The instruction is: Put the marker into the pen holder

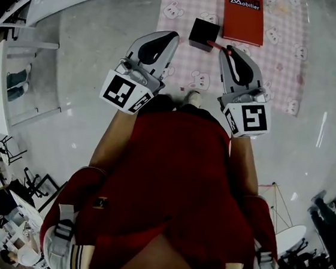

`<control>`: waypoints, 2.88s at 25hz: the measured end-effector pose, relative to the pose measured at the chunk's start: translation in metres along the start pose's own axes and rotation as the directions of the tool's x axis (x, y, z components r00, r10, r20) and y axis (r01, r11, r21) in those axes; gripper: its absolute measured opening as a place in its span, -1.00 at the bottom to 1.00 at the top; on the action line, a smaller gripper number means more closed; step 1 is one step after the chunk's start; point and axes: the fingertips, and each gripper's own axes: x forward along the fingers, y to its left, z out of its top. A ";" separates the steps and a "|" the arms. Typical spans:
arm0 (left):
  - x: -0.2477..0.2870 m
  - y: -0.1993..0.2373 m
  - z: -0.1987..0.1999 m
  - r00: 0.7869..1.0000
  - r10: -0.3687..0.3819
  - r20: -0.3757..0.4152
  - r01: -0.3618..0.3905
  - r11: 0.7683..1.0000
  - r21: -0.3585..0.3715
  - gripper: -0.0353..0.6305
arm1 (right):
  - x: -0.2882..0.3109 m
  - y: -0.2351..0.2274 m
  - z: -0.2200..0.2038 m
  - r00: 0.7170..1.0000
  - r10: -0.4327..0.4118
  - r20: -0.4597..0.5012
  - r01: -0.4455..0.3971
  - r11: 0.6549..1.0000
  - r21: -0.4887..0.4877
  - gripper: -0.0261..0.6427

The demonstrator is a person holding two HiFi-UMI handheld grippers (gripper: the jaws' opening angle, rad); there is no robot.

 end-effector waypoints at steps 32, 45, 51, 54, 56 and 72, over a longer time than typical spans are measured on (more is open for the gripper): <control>0.011 0.032 0.008 0.990 -0.140 0.021 0.140 0.990 -0.007 -0.87 | 0.035 0.006 -0.005 0.991 -0.128 -0.050 0.126 0.992 -0.029 -0.79; 0.021 0.046 -0.009 0.992 -0.129 -0.009 0.129 0.991 -0.021 -0.88 | 0.057 -0.005 -0.038 0.983 -0.142 -0.115 0.139 0.990 -0.032 -0.79; 0.027 0.056 -0.021 0.991 -0.128 -0.027 0.127 0.991 -0.026 -0.87 | 0.070 -0.012 -0.059 0.978 -0.150 -0.146 0.148 0.989 -0.023 -0.79; 0.029 0.059 -0.023 0.991 -0.132 -0.033 0.131 0.991 -0.029 -0.87 | 0.073 -0.014 -0.066 0.974 -0.159 -0.160 0.157 0.987 -0.024 -0.79; 0.030 0.060 -0.024 0.990 -0.137 -0.036 0.136 0.990 -0.031 -0.87 | 0.075 -0.015 -0.070 0.972 -0.165 -0.167 0.164 0.986 -0.024 -0.79; 0.036 0.063 -0.041 0.983 -0.176 -0.057 0.173 0.984 -0.048 -0.87 | 0.086 -0.018 -0.117 0.950 -0.199 -0.242 0.197 0.980 -0.032 -0.79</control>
